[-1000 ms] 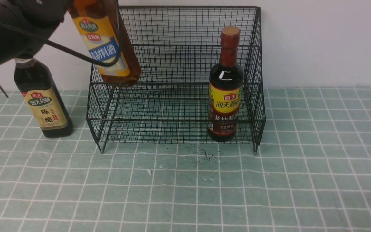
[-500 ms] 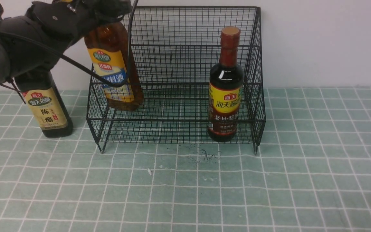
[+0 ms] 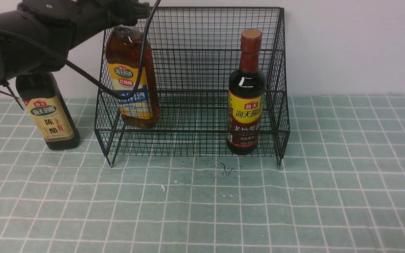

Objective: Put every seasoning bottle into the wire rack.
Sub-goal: Use the left arm to put the condiment bottle back on the shelf, then use the left arm to grab the condiment bottle closest to it

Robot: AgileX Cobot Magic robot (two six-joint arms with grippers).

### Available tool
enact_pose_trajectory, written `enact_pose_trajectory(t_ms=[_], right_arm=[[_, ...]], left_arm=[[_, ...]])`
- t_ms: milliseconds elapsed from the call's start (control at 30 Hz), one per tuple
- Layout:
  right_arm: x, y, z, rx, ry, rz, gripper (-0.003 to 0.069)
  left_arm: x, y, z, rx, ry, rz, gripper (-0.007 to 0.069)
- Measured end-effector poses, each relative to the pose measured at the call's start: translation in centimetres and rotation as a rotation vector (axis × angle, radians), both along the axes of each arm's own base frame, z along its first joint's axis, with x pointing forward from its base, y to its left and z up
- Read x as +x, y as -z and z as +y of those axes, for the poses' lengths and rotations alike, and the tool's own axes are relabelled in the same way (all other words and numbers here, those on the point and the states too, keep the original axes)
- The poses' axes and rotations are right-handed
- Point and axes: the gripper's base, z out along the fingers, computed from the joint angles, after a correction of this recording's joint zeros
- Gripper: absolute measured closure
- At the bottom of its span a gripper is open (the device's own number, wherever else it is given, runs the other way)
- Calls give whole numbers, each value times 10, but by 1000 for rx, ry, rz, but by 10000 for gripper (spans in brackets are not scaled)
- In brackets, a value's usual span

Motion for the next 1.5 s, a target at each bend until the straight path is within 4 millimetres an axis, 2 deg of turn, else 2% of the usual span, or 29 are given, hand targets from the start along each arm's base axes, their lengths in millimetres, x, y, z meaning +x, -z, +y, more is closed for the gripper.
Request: enact_pose_trajectory(t_ms=[33,233,333,400,433,467,500,533,567,633,767,933,1033,1100,1200,1267,1500], right_arm=[[0,0,0,0,0,0,673],[0,0,0,-1,0,0,673],[0,0,0,-3,-1,0,673],[0,0,0,-6,-1,0,673],[0,0,0,-6,-1,0,673],[0,0,0,-6,-1,0,673],[0,0,0,-6,-1,0,673],[0,0,0,-6,-1,0,673],[0,0,0,-7,-1,0,673],[0,0,0,-7,-1,0,673],[0,0,0,-7,-1,0,673],[0,0,0,-7,-1,0,673],[0,0,0,-17,-4,0,673],[0,0,0,-21,-4,0,673],[0,0,0,-21,-4,0,673],[0,0,0,-18,-4,0,673],[0,0,0,-14,-3,0,673]], left_arm=[[-1,-2,0,7,1,-5,166],[-28,-47,9,70,-12,-110,167],[-40,-63,13,82,-24,-145,193],[-47,-72,16,85,-41,-161,241],[-52,-77,19,80,-61,-167,288],[-52,-78,19,79,-61,-168,297],[-58,-83,24,72,-101,-168,381],[-59,-84,26,72,-114,-166,393],[-65,-88,32,96,-165,-160,482],[-72,-93,43,192,-260,-142,584],[-80,-92,58,377,-414,-62,620],[-83,-78,63,620,-450,51,617],[-85,-48,67,851,-421,195,610],[-87,-34,69,892,-428,258,610],[-89,-21,73,877,-464,309,610],[-91,-17,75,776,-514,304,610],[-99,-37,66,414,-468,121,610]])
